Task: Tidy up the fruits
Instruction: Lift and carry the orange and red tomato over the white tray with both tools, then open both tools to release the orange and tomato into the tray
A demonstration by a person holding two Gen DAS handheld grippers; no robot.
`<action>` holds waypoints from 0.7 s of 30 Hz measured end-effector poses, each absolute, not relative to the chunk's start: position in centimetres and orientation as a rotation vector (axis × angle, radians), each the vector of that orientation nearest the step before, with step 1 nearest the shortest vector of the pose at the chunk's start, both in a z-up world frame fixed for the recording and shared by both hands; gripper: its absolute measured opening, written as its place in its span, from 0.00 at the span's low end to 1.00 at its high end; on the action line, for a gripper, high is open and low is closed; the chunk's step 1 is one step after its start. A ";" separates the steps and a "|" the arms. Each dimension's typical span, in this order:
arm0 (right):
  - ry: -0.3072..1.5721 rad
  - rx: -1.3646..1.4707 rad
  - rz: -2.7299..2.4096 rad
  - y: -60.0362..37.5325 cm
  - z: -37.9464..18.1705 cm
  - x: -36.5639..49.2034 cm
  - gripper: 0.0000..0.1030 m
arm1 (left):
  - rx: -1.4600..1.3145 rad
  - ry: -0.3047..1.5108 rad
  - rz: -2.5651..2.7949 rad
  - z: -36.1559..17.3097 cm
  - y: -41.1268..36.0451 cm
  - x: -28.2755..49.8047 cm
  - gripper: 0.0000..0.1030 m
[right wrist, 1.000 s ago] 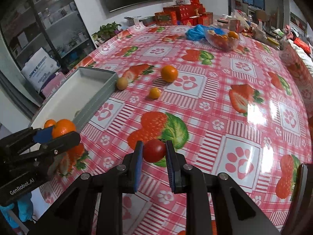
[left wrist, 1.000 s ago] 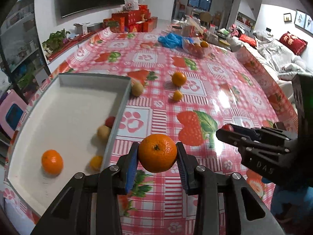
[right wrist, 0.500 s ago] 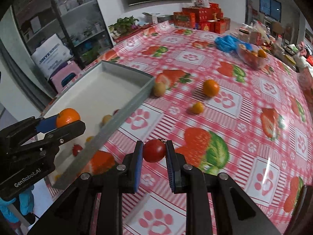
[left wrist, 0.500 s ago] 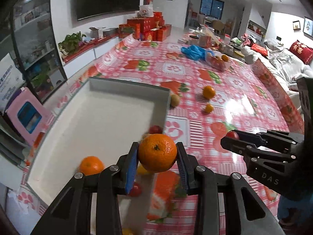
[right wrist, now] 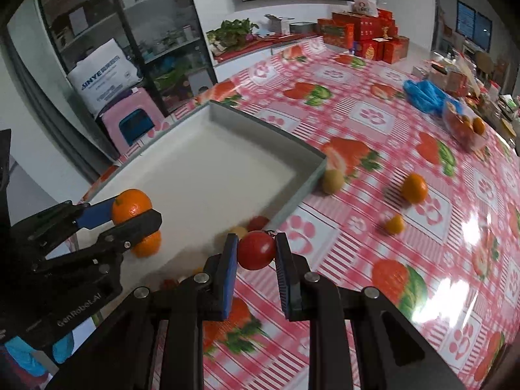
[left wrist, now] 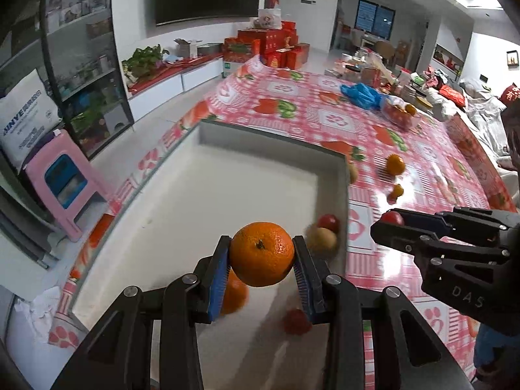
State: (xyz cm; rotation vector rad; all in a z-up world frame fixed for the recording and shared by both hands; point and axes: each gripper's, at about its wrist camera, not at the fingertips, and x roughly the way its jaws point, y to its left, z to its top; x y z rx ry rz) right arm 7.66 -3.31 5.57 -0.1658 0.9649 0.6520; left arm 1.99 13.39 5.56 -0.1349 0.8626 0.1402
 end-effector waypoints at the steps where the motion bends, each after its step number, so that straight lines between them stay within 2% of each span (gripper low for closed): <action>1: 0.966 -0.168 0.659 -2.8 5.6 7.8 0.24 | -0.134 0.861 0.147 5.6 13.7 2.0 0.38; 21: 1.042 -0.194 0.709 2.0 3.3 9.0 0.24 | -0.158 0.914 0.201 2.8 17.3 2.8 0.38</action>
